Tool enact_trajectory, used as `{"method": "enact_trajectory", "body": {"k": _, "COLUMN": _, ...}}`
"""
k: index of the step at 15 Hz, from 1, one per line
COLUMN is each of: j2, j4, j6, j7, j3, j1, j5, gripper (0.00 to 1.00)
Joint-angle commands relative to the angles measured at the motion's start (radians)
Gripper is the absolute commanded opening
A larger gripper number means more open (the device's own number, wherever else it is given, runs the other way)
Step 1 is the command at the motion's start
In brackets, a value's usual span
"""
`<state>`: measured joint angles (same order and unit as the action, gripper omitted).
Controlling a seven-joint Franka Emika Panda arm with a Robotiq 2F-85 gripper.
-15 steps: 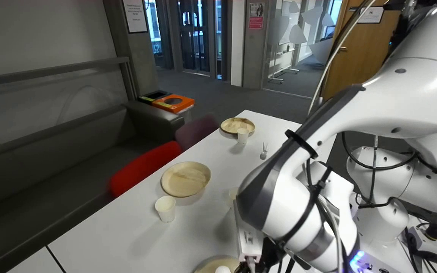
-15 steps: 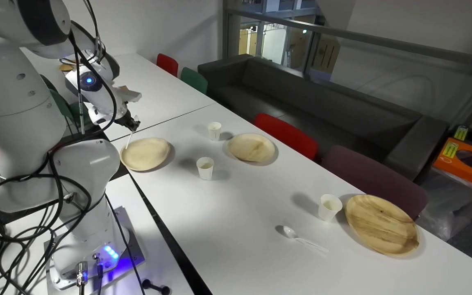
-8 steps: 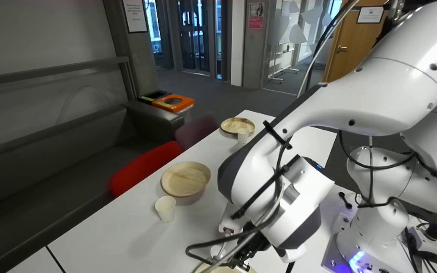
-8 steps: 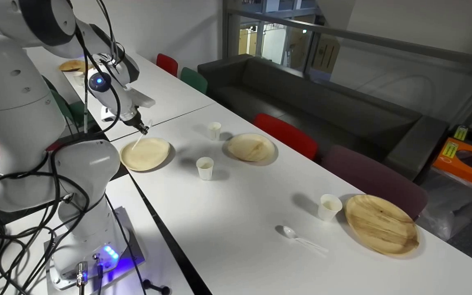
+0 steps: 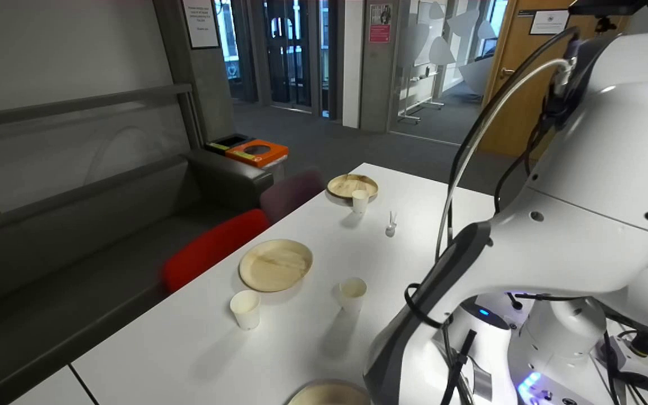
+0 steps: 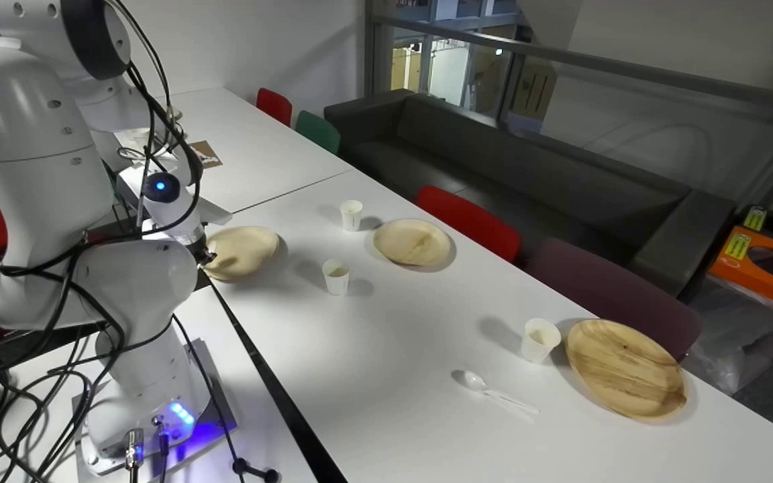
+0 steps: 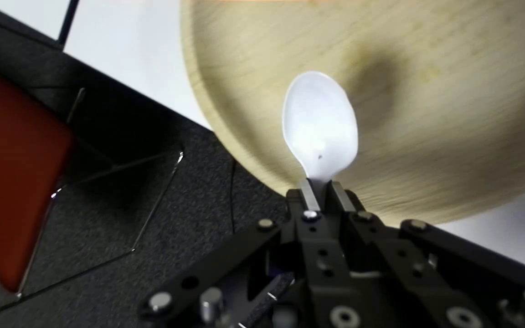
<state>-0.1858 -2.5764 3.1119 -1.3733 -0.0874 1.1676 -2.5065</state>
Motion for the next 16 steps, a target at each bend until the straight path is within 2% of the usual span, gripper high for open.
{"method": "enact_trajectory", "body": {"k": 1, "j2": 0.034, "j4": -0.05, "j6": -0.197, "j7": -0.204, "j3": -0.172, "j1": -0.228, "j5": 0.292, "gripper": 0.03}}
{"method": "enact_trajectory", "body": {"k": 3, "j2": 0.053, "j4": -0.058, "j6": -0.29, "j7": -0.346, "j3": -0.179, "j1": -0.291, "j5": 0.476, "gripper": 0.03}}
{"method": "enact_trajectory", "body": {"k": 7, "j2": 0.112, "j4": -0.04, "j6": -0.385, "j7": -0.661, "j3": -0.122, "j1": -0.37, "j5": 0.841, "gripper": 0.03}}
{"method": "enact_trajectory", "body": {"k": 12, "j2": 0.113, "j4": 0.019, "j6": -0.274, "j7": -1.049, "j3": -0.06, "j1": -0.384, "j5": 1.15, "gripper": 0.03}}
{"method": "enact_trajectory", "body": {"k": 16, "j2": 0.047, "j4": 0.012, "j6": -0.083, "j7": -1.374, "j3": -0.028, "j1": -0.352, "j5": 1.428, "gripper": 0.03}}
